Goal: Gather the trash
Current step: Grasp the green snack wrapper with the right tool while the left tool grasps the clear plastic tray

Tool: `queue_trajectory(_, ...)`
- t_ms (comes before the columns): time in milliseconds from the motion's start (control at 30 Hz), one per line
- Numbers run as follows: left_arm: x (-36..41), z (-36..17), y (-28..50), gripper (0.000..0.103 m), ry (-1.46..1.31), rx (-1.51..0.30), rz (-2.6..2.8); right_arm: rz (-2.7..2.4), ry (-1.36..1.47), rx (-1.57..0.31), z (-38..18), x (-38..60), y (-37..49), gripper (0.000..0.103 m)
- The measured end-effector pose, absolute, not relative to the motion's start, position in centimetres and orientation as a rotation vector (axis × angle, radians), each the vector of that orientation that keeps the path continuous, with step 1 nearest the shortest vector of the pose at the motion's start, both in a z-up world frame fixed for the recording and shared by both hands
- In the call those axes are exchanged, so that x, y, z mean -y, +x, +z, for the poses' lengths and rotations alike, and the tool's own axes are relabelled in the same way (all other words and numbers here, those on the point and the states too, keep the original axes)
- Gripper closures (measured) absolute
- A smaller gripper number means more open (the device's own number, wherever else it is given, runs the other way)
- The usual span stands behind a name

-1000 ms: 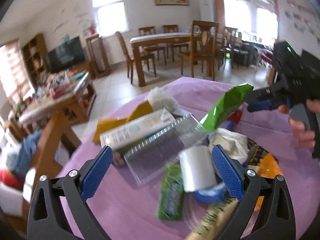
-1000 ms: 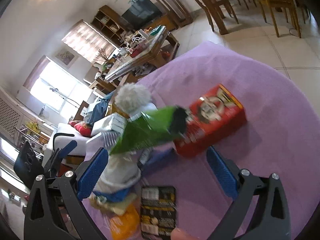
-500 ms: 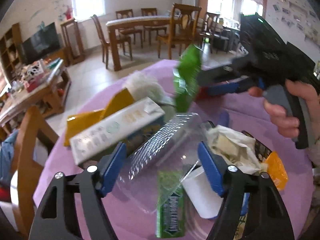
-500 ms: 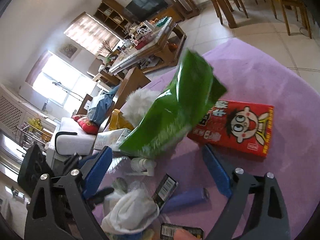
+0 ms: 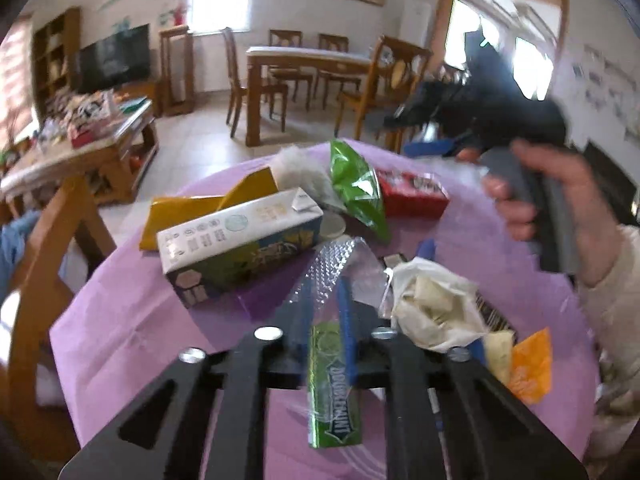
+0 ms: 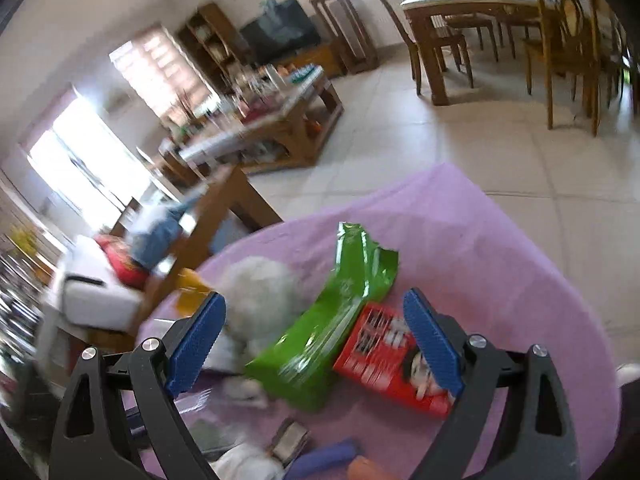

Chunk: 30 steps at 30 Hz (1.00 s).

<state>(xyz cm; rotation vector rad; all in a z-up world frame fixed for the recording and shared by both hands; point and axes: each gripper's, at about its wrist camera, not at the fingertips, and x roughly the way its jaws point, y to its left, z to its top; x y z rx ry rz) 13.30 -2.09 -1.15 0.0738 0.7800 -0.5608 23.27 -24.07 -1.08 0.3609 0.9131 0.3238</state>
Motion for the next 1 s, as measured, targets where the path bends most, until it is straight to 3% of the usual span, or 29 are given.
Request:
queue_trajectory(67,1.9,-1.3,13.1,0.096,0.042,-0.79,-0.569,0.3,0.315,-0.955,-2.0,23.3,24.8,0.016)
queue_trajectory(200,1.9,-1.4,13.2,0.096,0.061,-0.802,-0.552,0.267,0.192,-1.102,-4.6,21.4,27.9,0.035)
queue_trajectory(267,2.3,-1.3,13.0,0.086,0.107,-0.804,-0.554,0.268,0.132,-1.123,-5.0,20.3,27.8,0.041)
queue_trajectory(300,2.3,-1.2,12.9,0.065,0.127,-0.802,-0.548,0.259,0.07,-1.124,-5.1,19.6,27.5,0.044)
queue_trajectory(333,2.4,-1.2,12.5,0.035,0.158,-0.79,-0.527,0.253,0.028,-1.116,-5.2,19.2,27.1,0.046)
queue_trajectory(367,2.4,-1.1,12.4,0.025,0.178,-0.774,-0.507,0.251,0.012,-1.11,-5.2,19.0,26.9,0.047)
queue_trajectory(400,2.4,-1.0,12.2,0.022,0.194,-0.758,-0.499,0.258,0.001,-1.094,-5.2,18.9,26.3,0.058)
queue_trajectory(567,3.0,-1.4,13.2,0.026,0.224,-0.806,-0.564,0.293,0.064,-0.956,-3.6,19.7,23.8,0.069)
queue_trajectory(600,3.4,-1.9,13.8,0.042,0.23,-0.842,-0.584,0.307,0.086,-0.926,-3.0,19.9,23.0,0.07)
queue_trajectory(633,3.7,-2.2,14.3,0.048,0.233,-0.863,-0.587,0.32,0.096,-0.891,-2.4,19.9,22.1,0.07)
queue_trajectory(800,4.4,-2.5,15.3,0.052,0.215,-0.872,-0.571,0.356,0.138,-0.746,0.5,20.8,18.3,0.074)
queue_trajectory(1000,4.4,-2.1,13.8,0.064,0.189,-0.838,-0.548,0.386,0.214,-0.619,3.7,23.6,14.1,0.074)
